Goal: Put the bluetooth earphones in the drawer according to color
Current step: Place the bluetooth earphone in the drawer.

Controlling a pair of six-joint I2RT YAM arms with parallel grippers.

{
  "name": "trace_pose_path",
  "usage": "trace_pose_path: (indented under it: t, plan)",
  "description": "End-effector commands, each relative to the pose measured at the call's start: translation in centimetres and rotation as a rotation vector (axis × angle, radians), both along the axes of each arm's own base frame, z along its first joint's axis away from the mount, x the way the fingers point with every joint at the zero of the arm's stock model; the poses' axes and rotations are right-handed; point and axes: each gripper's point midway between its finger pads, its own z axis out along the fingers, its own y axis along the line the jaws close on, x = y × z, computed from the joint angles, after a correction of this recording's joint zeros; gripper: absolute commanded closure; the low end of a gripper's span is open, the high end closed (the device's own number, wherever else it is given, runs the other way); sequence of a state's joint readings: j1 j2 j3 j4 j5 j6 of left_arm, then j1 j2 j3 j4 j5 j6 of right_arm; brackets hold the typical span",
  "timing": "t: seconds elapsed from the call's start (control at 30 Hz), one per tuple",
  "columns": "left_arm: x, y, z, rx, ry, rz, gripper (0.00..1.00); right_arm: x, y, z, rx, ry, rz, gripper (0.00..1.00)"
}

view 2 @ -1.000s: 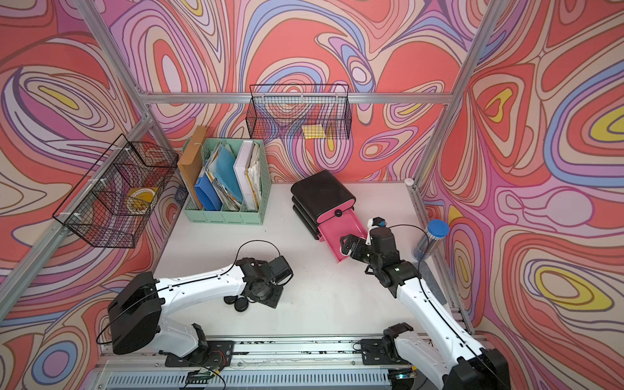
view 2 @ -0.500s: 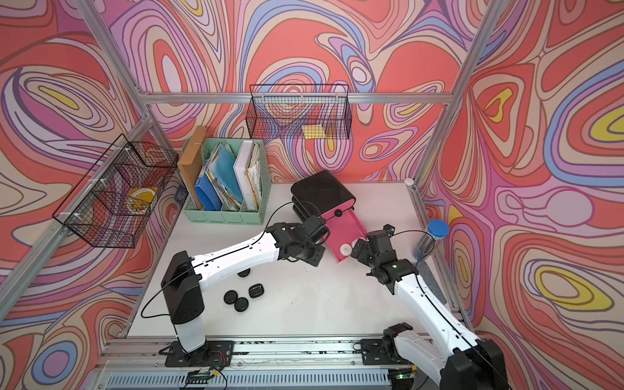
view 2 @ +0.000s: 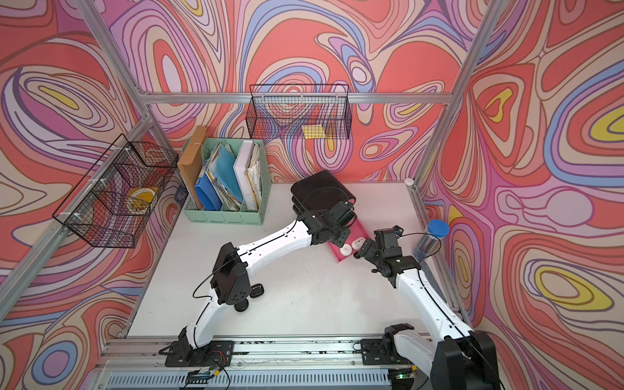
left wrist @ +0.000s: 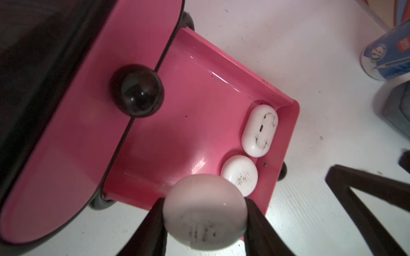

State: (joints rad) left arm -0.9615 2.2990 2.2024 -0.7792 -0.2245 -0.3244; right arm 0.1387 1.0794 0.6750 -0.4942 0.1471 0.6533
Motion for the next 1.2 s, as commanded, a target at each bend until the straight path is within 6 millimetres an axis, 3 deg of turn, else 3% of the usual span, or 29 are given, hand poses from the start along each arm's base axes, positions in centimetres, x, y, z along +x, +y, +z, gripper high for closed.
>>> trace_pose_path:
  t: [0.0,0.13,0.23,0.37,0.53,0.83,1.0,1.17]
  plan:
    - [1.8,-0.3,-0.8,0.067,-0.077,0.005,0.60,0.6,0.4,0.1,0.035,-0.019,0.026,0.06]
    - [2.6,-1.4,-1.8,0.064,-0.089,-0.008,0.52,0.7,0.6,-0.8,0.070,-0.007,0.036,0.07]
    - [3.1,-1.6,-2.3,0.072,-0.084,-0.008,0.35,0.6,0.4,-1.8,0.093,0.013,0.036,0.08]
    - [2.7,-1.8,-1.5,0.049,-0.071,-0.015,0.23,0.4,0.1,-2.7,0.131,0.025,0.020,0.10]
    - [1.7,-2.1,1.5,-0.020,-0.054,-0.035,0.14,0.4,0.0,-3.6,0.156,0.041,0.013,0.15]
    - [-0.6,-1.7,10.8,-0.172,-0.107,-0.101,0.10,0.2,0.6,-5.0,0.208,0.060,0.018,0.31]
    - [1.5,0.0,13.3,-0.125,-0.218,-0.085,0.04,0.3,0.2,-5.6,0.202,0.069,-0.007,0.33]
    - [6.3,3.3,13.5,-0.125,-0.238,-0.006,0.04,1.2,-0.1,-6.0,0.215,0.046,-0.032,0.33]
